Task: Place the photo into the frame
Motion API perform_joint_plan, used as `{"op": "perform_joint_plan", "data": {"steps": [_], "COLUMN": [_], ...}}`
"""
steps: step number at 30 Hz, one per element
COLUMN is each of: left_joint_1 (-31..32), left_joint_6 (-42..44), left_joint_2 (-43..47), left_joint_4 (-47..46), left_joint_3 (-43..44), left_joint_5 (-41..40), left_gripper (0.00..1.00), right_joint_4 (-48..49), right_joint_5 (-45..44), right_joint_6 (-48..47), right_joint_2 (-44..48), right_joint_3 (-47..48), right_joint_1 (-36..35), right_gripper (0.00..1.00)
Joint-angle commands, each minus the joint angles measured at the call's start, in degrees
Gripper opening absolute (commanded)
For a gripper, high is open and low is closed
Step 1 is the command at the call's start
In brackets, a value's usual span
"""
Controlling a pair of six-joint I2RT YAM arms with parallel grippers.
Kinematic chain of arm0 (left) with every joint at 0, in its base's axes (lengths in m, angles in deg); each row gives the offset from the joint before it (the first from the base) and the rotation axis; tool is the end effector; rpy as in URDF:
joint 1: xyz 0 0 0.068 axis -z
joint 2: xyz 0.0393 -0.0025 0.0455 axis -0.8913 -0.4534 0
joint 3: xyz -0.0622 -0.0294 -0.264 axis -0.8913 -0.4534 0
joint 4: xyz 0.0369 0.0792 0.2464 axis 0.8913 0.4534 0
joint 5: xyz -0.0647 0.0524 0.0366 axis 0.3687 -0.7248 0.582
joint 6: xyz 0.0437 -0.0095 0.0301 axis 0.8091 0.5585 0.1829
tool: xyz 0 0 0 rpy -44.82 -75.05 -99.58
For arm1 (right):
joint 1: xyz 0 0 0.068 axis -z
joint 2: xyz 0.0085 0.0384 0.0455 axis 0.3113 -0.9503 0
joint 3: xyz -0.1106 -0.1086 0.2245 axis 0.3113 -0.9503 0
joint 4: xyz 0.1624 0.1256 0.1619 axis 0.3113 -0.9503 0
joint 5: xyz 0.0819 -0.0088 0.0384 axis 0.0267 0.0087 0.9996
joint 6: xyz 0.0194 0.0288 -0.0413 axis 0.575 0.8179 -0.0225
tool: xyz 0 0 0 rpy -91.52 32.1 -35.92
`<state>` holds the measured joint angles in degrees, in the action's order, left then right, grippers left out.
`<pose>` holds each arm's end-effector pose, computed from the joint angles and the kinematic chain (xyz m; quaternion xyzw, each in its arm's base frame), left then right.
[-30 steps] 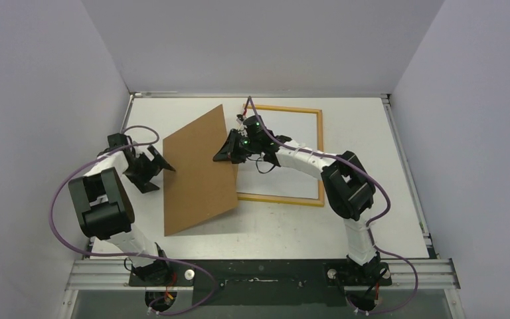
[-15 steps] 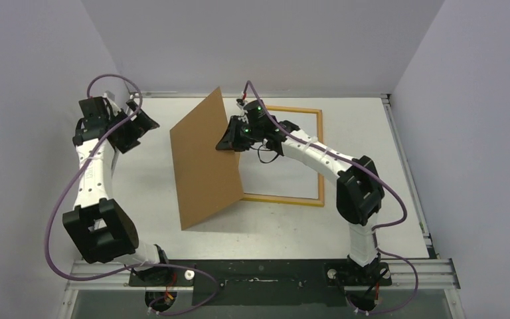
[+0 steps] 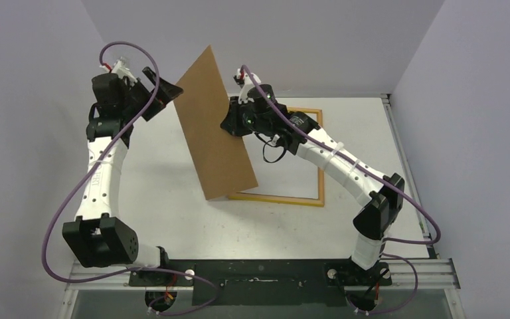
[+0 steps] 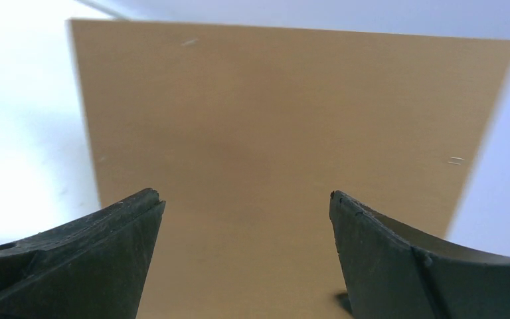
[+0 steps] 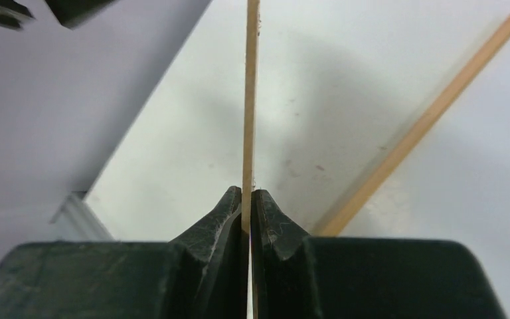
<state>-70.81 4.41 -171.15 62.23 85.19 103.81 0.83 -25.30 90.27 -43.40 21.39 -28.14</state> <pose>0.3203 0.0275 0.4051 -0.2006 0.7945 -0.3295 0.4689 0.2808 0.3039 0.4075 -0.1619 0.8146 0.4101 0.3768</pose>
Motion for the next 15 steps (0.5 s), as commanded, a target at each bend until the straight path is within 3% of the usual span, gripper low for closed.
{"op": "perform_joint_plan", "data": {"steps": [1, 5, 11, 15], "left_joint_1": [6.8, 12.6, 15.3, 16.1], "left_joint_6": [-3.5, -2.6, -2.2, -1.3], "left_joint_2": [3.8, 5.5, 9.4, 10.8], "left_joint_4": [-12.1, -11.1, -10.2, -10.2], "left_joint_3": [5.3, 7.5, 9.4, 10.8], "left_joint_5": [-1.0, -6.7, -14.6, -15.5], "left_gripper": [0.97, 0.97, 0.97, 0.97], "right_joint_4": [-1.9, -2.0, -0.1, 2.7], "right_joint_5": [-15.6, -25.5, -30.0, -31.9], "right_joint_6": [-15.0, -21.8, -26.5, -27.9], "right_joint_2": [2.5, 3.1, 4.1, 4.4], "right_joint_3": [5.5, 9.0, 11.6, 11.0], "right_joint_1": [-2.8, -5.4, -9.5, -12.3], "right_gripper": [0.00, 0.00, 0.00, 0.00]}}
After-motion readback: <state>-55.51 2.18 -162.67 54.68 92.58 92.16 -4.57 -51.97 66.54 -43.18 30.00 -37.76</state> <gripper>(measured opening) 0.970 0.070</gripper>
